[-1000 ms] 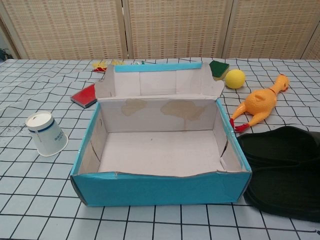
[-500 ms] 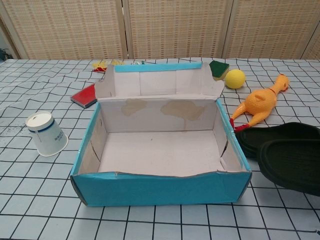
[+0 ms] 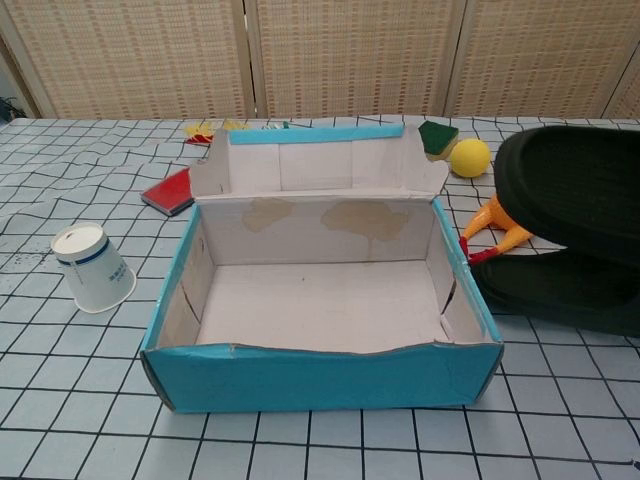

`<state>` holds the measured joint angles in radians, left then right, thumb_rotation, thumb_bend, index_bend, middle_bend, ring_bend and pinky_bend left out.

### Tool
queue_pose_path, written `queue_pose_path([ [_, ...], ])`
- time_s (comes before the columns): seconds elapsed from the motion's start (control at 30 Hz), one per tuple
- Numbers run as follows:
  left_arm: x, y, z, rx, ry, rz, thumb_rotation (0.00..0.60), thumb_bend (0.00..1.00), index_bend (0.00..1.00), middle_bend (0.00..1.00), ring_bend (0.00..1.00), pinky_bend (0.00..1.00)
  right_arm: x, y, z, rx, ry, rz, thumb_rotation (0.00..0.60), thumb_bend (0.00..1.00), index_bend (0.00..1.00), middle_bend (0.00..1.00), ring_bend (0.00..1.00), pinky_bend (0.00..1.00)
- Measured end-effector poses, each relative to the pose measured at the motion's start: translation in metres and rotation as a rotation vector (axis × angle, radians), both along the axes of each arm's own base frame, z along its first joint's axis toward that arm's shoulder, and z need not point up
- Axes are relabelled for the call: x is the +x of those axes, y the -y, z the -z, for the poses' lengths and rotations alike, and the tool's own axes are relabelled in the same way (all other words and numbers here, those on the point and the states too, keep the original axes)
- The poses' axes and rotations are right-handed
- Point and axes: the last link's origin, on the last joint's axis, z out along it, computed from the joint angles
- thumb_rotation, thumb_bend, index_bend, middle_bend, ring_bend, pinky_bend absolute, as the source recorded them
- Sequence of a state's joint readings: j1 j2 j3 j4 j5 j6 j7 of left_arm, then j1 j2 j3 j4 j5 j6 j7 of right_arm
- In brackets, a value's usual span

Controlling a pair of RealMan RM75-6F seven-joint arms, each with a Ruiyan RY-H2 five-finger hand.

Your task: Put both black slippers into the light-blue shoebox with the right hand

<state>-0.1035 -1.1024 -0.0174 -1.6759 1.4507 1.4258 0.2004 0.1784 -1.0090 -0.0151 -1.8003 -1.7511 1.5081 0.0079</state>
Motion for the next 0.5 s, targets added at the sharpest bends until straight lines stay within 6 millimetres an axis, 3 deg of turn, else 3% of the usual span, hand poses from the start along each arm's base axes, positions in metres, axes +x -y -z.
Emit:
queue_pose_path([
  [0.27, 0.0, 0.0, 0.0, 0.001, 0.001, 0.001, 0.6, 0.41, 0.34, 0.3, 0.3, 0.46, 0.048, 0.025, 0.021, 0.123, 0.036, -0.111, 0.6, 0.07, 0.66, 0.57, 0.46, 0.58],
  [0.5, 0.0, -0.001, -0.002, 0.006, 0.008, 0.003, 0.6, 0.41, 0.34, 0.3, 0.3, 0.46, 0.095, 0.055, 0.062, 0.343, 0.029, -0.145, 0.6, 0.07, 0.67, 0.57, 0.46, 0.58],
])
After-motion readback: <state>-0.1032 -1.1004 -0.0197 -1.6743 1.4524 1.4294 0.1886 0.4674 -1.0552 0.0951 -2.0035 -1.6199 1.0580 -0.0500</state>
